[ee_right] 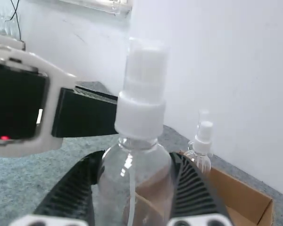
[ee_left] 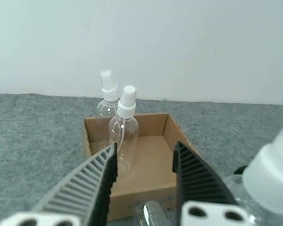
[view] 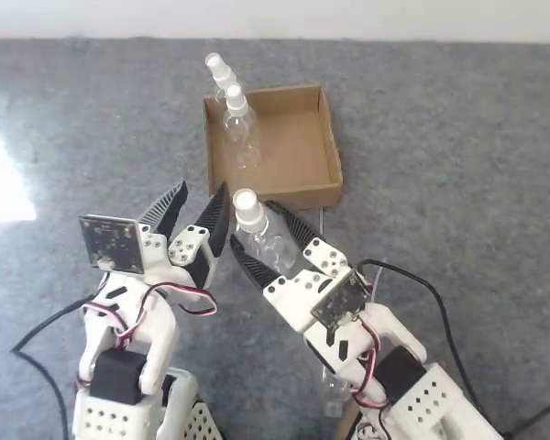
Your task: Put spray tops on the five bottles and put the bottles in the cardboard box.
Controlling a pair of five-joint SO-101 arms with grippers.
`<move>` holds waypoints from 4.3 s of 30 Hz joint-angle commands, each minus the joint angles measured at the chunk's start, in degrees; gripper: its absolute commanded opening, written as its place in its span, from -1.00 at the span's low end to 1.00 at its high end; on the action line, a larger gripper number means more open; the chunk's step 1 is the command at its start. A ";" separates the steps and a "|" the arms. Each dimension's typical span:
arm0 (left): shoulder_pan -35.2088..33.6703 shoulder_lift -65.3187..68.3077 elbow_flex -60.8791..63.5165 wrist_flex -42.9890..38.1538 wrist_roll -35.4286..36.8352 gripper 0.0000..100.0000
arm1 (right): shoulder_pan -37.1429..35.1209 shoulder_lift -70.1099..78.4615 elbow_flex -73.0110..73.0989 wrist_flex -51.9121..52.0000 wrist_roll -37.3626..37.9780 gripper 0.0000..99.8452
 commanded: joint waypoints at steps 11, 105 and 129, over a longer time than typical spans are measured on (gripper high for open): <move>6.51 0.44 -2.07 3.34 -6.33 -0.64 | -1.89 7.69 -3.25 -0.31 -0.44 -0.99; -26.11 0.44 14.20 -15.21 -2.20 -0.64 | 7.16 39.34 -49.58 16.75 -2.29 -0.99; -26.11 0.44 14.20 -15.30 -2.29 -0.64 | 11.74 69.05 -63.38 4.26 -10.11 -0.99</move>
